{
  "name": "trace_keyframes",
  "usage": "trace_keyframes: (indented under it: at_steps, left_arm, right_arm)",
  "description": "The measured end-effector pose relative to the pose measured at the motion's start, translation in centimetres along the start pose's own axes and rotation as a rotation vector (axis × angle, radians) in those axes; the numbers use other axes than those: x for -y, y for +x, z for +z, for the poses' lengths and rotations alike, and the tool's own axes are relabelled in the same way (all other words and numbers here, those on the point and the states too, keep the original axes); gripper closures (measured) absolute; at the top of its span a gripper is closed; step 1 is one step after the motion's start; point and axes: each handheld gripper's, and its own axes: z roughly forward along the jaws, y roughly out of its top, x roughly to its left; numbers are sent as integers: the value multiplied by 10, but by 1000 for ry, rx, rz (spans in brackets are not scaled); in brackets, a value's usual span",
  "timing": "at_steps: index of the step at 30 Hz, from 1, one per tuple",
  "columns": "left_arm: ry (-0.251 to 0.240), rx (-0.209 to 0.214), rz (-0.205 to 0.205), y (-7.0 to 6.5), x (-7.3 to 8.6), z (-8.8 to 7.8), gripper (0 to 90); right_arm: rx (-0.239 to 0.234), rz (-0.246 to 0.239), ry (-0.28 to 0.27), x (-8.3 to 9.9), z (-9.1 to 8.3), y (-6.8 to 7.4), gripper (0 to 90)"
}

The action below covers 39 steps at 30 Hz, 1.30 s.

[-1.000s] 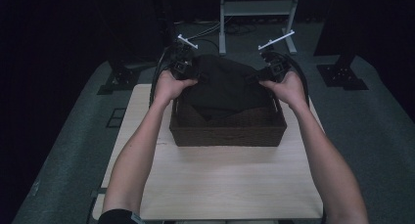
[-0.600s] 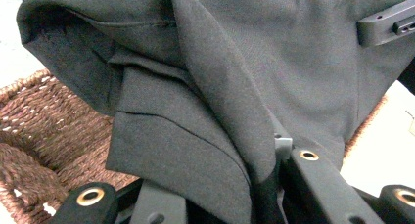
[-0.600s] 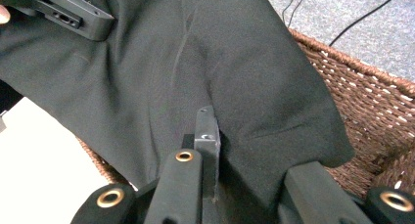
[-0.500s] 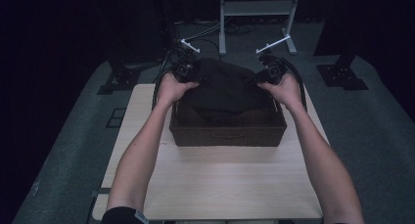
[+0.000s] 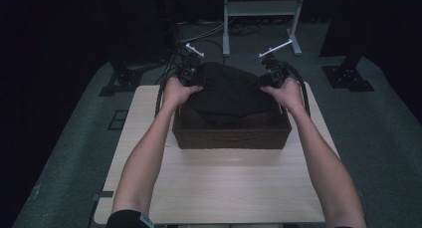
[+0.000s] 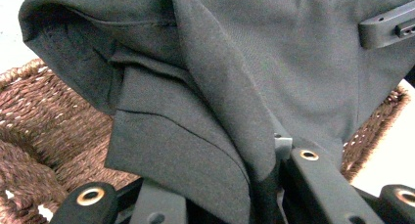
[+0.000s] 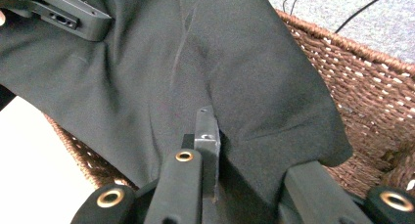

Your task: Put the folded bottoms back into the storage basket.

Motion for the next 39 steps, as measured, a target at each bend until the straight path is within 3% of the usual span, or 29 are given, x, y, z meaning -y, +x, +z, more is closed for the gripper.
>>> trace_keyframes:
  at_steps: [27, 39]
  left_arm:
    - [32, 6, -35, 7, 11, 30, 698]
    - [57, 11, -55, 15, 18, 42, 697]
  right_arm:
    - [-22, 66, 37, 17, 23, -21, 773]
    - [-19, 78, 68, 20, 32, -23, 772]
